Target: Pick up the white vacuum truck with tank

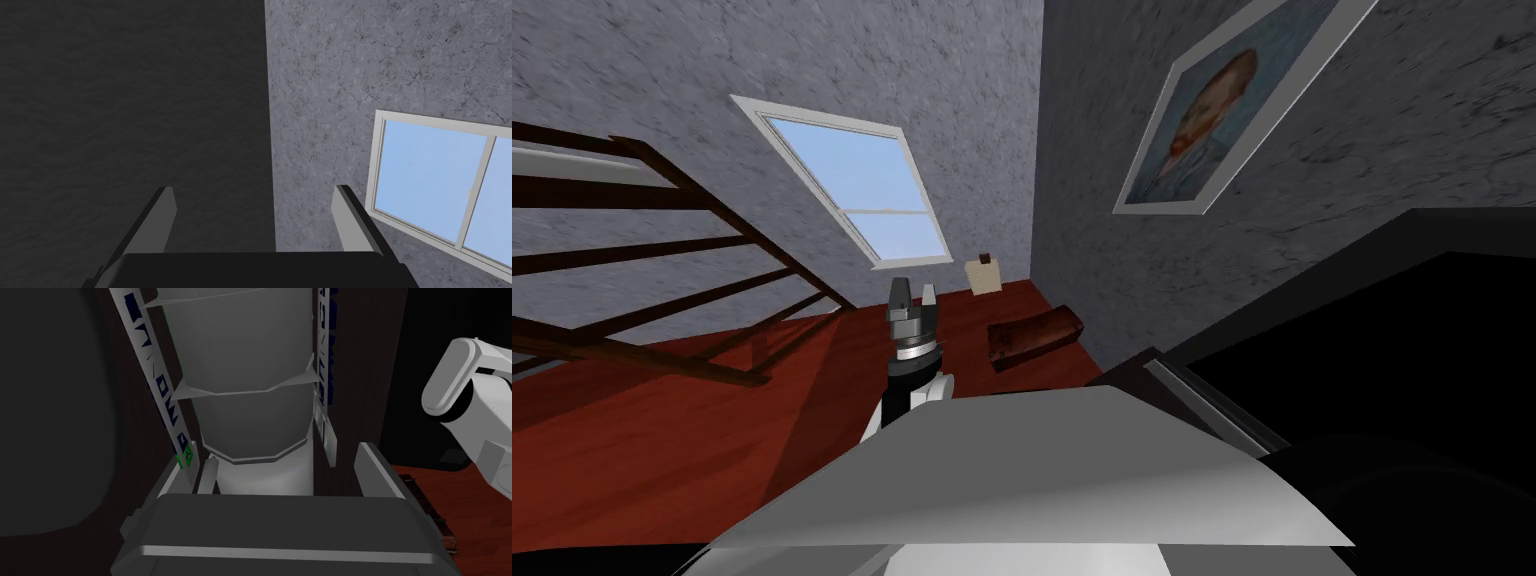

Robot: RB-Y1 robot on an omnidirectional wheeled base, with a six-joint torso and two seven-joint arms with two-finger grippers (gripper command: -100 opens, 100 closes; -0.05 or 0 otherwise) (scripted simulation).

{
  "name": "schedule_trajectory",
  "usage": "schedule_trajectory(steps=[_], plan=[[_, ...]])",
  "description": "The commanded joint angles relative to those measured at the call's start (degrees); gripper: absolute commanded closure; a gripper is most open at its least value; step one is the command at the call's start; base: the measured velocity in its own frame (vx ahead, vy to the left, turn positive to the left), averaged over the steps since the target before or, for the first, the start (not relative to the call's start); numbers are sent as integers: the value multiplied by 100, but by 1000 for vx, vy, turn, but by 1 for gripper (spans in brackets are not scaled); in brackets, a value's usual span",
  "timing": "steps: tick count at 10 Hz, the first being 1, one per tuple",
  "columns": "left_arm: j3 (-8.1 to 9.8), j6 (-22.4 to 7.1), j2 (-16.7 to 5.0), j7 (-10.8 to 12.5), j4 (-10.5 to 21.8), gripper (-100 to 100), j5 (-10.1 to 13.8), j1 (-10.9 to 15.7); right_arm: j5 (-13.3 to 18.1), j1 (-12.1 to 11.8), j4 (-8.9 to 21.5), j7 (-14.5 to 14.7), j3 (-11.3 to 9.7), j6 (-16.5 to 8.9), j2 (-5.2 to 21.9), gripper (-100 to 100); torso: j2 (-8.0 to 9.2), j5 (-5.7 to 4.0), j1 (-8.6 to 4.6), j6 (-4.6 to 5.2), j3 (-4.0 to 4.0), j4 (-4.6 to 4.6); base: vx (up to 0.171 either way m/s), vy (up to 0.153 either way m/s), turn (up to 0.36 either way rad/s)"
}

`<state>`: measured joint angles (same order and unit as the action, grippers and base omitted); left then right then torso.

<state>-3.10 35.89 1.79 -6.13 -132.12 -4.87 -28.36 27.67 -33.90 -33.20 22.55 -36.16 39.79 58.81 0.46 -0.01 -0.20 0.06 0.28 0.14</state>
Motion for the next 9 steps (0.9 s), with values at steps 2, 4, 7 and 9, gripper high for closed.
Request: schedule_trajectory(steps=[2,4,7,9], plan=[[0,0,0,0,0,0,0,0,-114,-385,-165,-104,99,-95,-30,-100,4,2,3,1,3,1,-106,5,318],[1,0,0,0,0,0,0,-3,-335,-646,-385,-262,295,-272,-211,-100,-29,1,-2,8,-16,-6,-61,8,225],[0,0,0,0,0,0,0,0,-557,-1278,-605,-420,491,-450,-392,-100,28,0,20,12,15,4,-175,33,390],[1,0,-1,0,0,0,0,-1,-778,-1497,-825,-578,687,-627,-572,-100,-3,-4,-3,9,-1,-1,-105,-1,435]])
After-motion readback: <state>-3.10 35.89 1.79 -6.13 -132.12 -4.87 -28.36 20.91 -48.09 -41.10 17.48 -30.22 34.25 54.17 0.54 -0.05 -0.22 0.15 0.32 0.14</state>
